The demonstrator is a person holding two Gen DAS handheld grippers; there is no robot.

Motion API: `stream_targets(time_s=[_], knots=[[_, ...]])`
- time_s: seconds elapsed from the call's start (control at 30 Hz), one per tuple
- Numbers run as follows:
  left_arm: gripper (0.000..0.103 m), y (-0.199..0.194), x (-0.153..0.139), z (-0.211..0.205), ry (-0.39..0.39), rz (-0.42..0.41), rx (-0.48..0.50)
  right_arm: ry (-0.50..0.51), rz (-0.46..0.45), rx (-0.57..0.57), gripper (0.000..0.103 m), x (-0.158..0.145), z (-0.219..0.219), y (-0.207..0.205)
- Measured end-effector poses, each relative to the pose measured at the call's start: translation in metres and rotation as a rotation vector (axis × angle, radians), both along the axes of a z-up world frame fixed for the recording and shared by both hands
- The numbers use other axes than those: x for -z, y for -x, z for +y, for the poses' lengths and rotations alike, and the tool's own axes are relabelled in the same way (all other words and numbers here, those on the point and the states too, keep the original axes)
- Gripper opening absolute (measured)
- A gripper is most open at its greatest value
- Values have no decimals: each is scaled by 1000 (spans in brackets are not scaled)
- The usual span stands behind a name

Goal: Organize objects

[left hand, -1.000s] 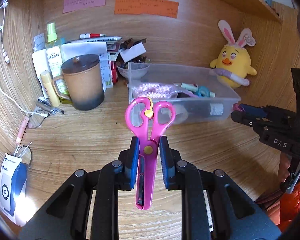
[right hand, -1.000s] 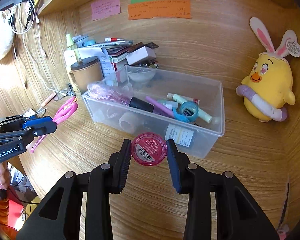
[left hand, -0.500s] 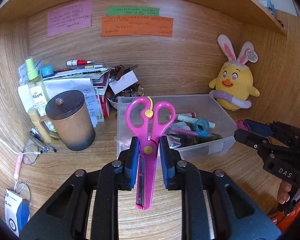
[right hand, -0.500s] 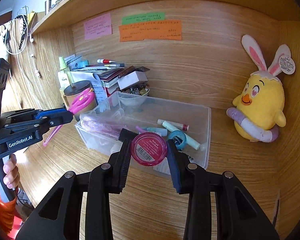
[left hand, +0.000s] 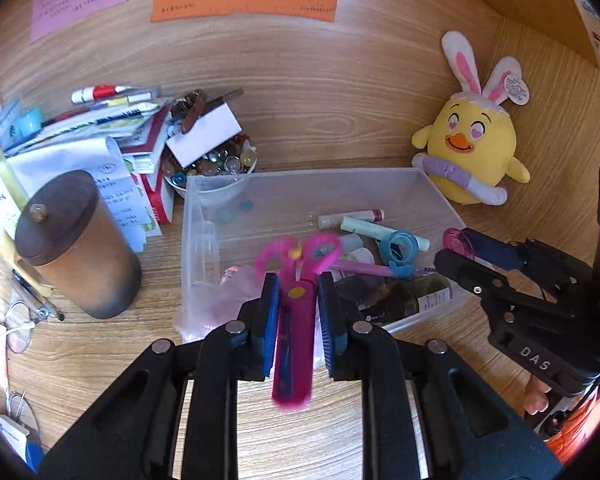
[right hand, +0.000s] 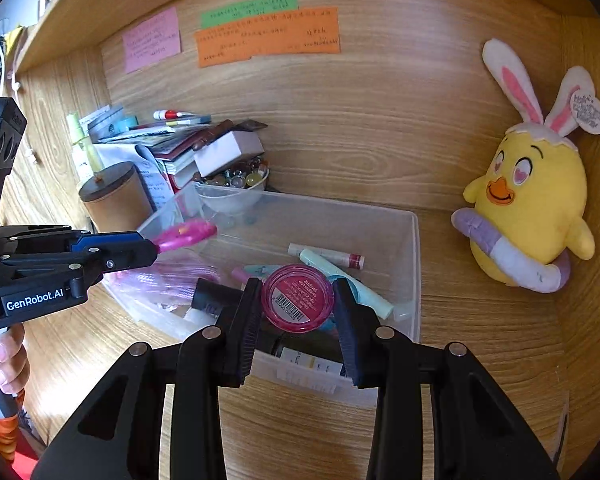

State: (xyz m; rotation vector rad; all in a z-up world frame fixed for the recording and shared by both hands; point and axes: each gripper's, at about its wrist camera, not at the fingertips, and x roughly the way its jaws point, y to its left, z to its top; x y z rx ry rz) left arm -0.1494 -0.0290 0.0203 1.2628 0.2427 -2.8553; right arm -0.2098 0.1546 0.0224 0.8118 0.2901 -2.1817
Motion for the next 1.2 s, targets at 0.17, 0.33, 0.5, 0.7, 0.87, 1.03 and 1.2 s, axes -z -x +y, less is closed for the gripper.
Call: stream_targets(time_s=[0.17, 0.33, 0.5, 0.7, 0.87, 1.03, 1.2], knots=[[18, 10, 5, 0, -13, -22, 15, -19, -39, -15, 32, 11, -11, 11], [18, 11, 5, 4, -4, -17, 34, -37, -82, -43, 32, 20, -19, 16], [18, 5, -2, 10, 19, 17, 39, -57, -81, -58, 32, 22, -23, 13], [18, -4, -8, 14, 43, 51, 30, -45, -64, -71, 33, 13, -16, 4], [32, -19, -9, 15, 45, 88, 11, -24, -33, -74, 38, 2, -2, -7], [59, -38, -10, 17, 71, 143, -16, 3, 17, -68, 52, -10, 16, -20], [73, -52, -8, 19, 75, 175, -30, 32, 58, -51, 70, -17, 31, -31]])
